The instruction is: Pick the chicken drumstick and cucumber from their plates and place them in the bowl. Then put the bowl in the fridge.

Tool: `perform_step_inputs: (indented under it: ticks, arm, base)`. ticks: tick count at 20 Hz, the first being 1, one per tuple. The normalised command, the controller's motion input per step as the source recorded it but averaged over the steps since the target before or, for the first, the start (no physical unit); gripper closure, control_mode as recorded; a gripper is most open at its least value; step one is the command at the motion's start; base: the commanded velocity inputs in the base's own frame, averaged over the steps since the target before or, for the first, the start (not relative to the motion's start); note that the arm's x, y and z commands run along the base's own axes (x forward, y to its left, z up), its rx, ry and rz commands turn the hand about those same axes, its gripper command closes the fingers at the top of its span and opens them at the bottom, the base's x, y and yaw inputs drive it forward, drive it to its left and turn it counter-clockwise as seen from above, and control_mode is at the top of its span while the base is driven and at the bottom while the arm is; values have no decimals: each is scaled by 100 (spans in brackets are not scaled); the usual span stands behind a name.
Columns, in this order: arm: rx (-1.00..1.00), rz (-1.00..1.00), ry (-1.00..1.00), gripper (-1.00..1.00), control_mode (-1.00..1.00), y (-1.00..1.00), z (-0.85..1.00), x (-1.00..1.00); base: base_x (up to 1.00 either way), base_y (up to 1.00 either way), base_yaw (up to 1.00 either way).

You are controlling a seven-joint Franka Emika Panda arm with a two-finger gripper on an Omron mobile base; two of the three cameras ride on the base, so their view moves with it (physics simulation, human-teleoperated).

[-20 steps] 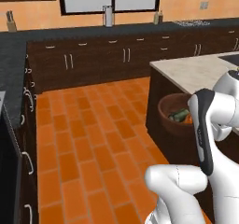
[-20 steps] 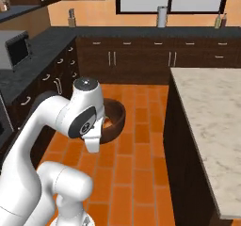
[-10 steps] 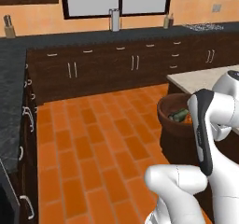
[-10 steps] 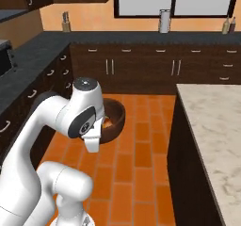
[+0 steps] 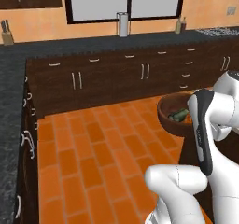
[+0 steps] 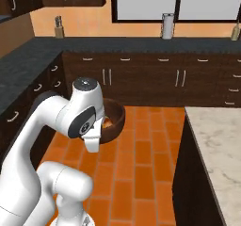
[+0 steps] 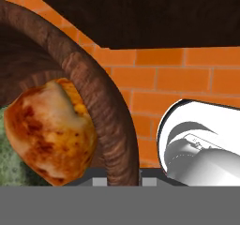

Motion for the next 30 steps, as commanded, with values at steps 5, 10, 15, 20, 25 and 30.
perform_step_inputs:
  ticks: [5,10,15,20,25,30]
  arm:
    - [0,0,0,100,100,0,0,0]
    - [0,0,0,100,100,0,0,0]
    - [0,0,0,100,100,0,0,0]
    - [0,0,0,100,100,0,0,0]
    - [0,0,0,100,100,0,0,0]
    - [0,0,0,100,100,0,0,0]
  base:
    - [100,36,0]
    - [100,26,0]
    - [99,24,-3]
    - [100,34,-16]
    - [100,43,-36]
    - [92,45,-65]
